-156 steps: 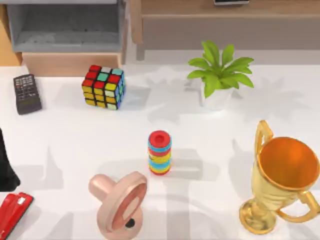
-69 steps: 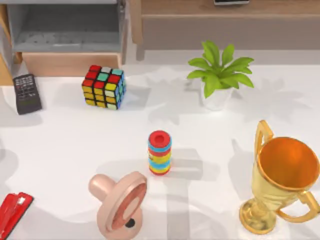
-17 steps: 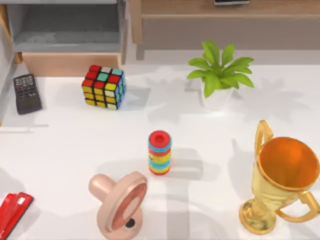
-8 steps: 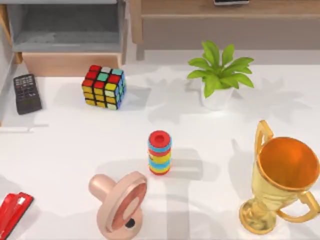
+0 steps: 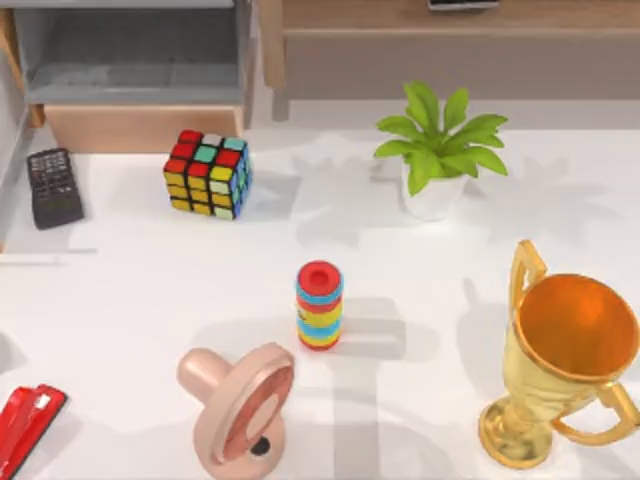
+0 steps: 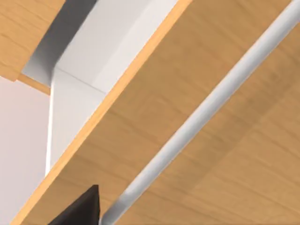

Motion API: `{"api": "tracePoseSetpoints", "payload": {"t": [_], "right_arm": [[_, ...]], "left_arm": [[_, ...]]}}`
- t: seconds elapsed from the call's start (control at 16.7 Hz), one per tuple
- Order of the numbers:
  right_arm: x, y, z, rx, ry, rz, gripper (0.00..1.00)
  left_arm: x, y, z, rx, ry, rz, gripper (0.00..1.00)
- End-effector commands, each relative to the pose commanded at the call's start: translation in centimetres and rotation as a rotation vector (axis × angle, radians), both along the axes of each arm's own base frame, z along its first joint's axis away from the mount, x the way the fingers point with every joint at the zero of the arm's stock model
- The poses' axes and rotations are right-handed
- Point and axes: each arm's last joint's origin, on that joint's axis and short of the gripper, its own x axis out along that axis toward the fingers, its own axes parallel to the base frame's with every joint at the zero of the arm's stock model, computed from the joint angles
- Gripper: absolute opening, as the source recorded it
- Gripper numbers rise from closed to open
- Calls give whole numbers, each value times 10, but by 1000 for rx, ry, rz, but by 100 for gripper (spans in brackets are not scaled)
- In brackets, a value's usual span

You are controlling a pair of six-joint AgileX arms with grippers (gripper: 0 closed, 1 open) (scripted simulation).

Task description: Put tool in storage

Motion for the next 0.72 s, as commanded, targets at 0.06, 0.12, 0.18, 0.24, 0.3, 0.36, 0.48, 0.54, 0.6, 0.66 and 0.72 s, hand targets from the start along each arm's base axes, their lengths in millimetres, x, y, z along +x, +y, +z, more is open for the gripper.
{"api": "tracePoseSetpoints", "payload": {"t": [0.06, 0.12, 0.18, 0.24, 0.3, 0.36, 0.48, 0.54, 0.6, 0.66, 0.72], "right_arm": [[0, 0, 0, 0, 0, 0, 100], [0, 0, 0, 0, 0, 0, 100], [0, 0, 0, 0, 0, 0, 100], [0, 0, 0, 0, 0, 0, 100], [0, 0, 0, 0, 0, 0, 100], [0, 0, 0, 0, 0, 0, 100], [0, 0, 0, 0, 0, 0, 100], [0, 0, 0, 0, 0, 0, 100], [0, 0, 0, 0, 0, 0, 100], [0, 0, 0, 0, 0, 0, 100], [0, 0, 0, 0, 0, 0, 100]], "left_arm": [[1, -5, -1, -107, 64, 24, 100], [2, -9, 0, -206, 126, 50, 100], [2, -14, 1, -294, 185, 76, 100], [4, -19, 4, -370, 238, 98, 100], [7, -26, 8, -428, 284, 112, 100], [10, -33, 12, -473, 328, 126, 100], [15, -45, 21, -530, 405, 158, 100], [17, -51, 26, -551, 439, 177, 100], [17, -58, 30, -575, 479, 195, 100], [17, -66, 34, -603, 527, 216, 100], [15, -74, 36, -638, 586, 240, 100]]}}
